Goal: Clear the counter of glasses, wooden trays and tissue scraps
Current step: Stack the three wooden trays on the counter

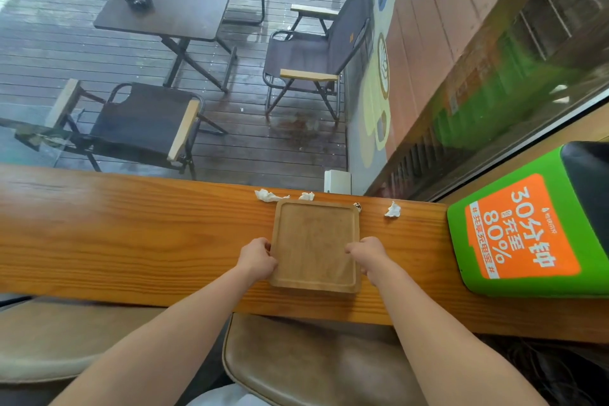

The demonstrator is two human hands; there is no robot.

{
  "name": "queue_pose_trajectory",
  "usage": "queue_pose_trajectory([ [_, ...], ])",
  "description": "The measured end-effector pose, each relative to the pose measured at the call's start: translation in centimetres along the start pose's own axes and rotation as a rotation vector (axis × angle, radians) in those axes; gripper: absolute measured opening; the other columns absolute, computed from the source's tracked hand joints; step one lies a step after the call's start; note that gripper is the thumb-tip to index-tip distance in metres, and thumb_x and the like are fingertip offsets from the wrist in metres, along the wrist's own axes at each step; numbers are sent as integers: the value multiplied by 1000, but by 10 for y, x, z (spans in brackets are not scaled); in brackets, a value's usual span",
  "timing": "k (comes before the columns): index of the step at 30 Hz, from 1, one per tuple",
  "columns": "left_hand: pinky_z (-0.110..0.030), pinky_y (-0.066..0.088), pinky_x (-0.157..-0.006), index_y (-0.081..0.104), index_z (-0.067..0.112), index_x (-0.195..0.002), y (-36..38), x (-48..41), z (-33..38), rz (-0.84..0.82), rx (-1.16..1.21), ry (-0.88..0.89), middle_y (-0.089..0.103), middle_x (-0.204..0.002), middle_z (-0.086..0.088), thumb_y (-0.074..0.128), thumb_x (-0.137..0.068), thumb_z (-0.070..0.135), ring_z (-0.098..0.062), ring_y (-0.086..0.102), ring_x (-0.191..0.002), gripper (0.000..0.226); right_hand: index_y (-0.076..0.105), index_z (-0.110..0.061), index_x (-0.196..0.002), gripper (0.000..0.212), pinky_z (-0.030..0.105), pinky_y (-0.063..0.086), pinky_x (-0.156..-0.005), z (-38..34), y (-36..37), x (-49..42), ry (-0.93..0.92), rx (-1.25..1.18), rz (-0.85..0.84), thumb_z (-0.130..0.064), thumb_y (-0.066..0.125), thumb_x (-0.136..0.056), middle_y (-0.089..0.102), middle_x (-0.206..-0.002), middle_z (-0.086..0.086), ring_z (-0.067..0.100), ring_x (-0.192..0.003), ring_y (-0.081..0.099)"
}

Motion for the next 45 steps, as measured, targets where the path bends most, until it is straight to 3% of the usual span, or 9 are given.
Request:
queue_pose_trajectory([
  [3, -33, 54, -81, 61, 11, -121, 4, 3, 4, 61, -62, 17, 64, -115, -10, 64, -93, 11, -25, 62, -101, 28, 42, -2, -141, 54, 41, 47, -95, -3, 2, 2, 5, 5, 18, -16, 60, -92, 50, -140, 16, 34, -123, 50],
  [8, -29, 52, -70, 62, 11, -105, 11, 11, 13, 132, -185, 9, 61, -98, -6, 62, -92, 10, -22, 59, -85, 13, 48, -1, -136, 49, 34, 46, -79, -9, 14, 10, -3, 93, 75, -23, 57, -93, 52, -138, 16, 32, -119, 54],
  [13, -29, 48, -65, 57, 15, -87, 14, 16, 16, 193, -242, 9, 58, -93, -5, 64, -88, 7, -20, 55, -80, 11, 43, -3, -142, 58, 44, 46, -103, -9, 22, 15, 17, 81, 74, -30, 58, -93, 42, -148, 16, 36, -131, 44],
  [18, -32, 56, -74, 63, 15, -101, 13, 12, 9, 171, -186, 12, 63, -99, -5, 64, -89, 12, -21, 60, -87, 12, 37, -4, -146, 62, 42, 45, -103, -3, 18, 19, -7, 80, 99, -29, 59, -93, 39, -150, 14, 33, -133, 44],
  [23, -30, 48, -72, 59, 10, -120, 8, -2, 0, 75, -88, -22, 63, -112, -6, 60, -94, 26, -19, 55, -91, 30, 20, -6, -155, 72, 43, 39, -107, 8, 10, 11, 60, -75, -14, -27, 56, -97, 32, -158, 13, 34, -141, 36],
  [27, -31, 52, -76, 60, 8, -122, 13, -13, -2, 26, 107, -107, 65, -115, -8, 60, -94, 38, -23, 61, -99, 41, 36, -5, -147, 63, 41, 43, -96, 13, 15, 3, 94, -150, -13, -28, 61, -94, 47, -147, 14, 34, -131, 46],
  [31, -32, 52, -72, 65, 9, -115, 21, -20, -2, 79, 185, -181, 68, -113, -9, 60, -91, 51, -24, 62, -94, 48, 46, -5, -140, 58, 38, 41, -84, 18, 19, -6, 108, -175, 6, -33, 62, -91, 53, -140, 13, 33, -125, 50],
  [39, -47, 49, -96, 48, 6, -135, 44, -21, -13, 72, 498, -400, 59, -131, -13, 63, -79, 70, -34, 57, -117, 86, 43, -10, -145, 69, 41, 43, -95, 37, 2, -23, 131, -270, 9, -39, 67, -87, 51, -144, 10, 32, -129, 48],
  [45, -51, 43, -107, 45, 7, -143, 69, -5, -10, -51, 642, -342, 60, -132, -12, 58, -82, 69, -33, 57, -120, 88, 28, -5, -148, 90, 47, 41, -106, 61, 0, -26, 155, -343, -193, -45, 75, -83, 47, -146, 11, 34, -131, 46],
])
Point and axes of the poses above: each hand's wrist, its own x-axis away from the middle knuckle, its own y-axis out of the palm, z = x × y, the point moved 3 cm from there along -x, towards the middle knuckle
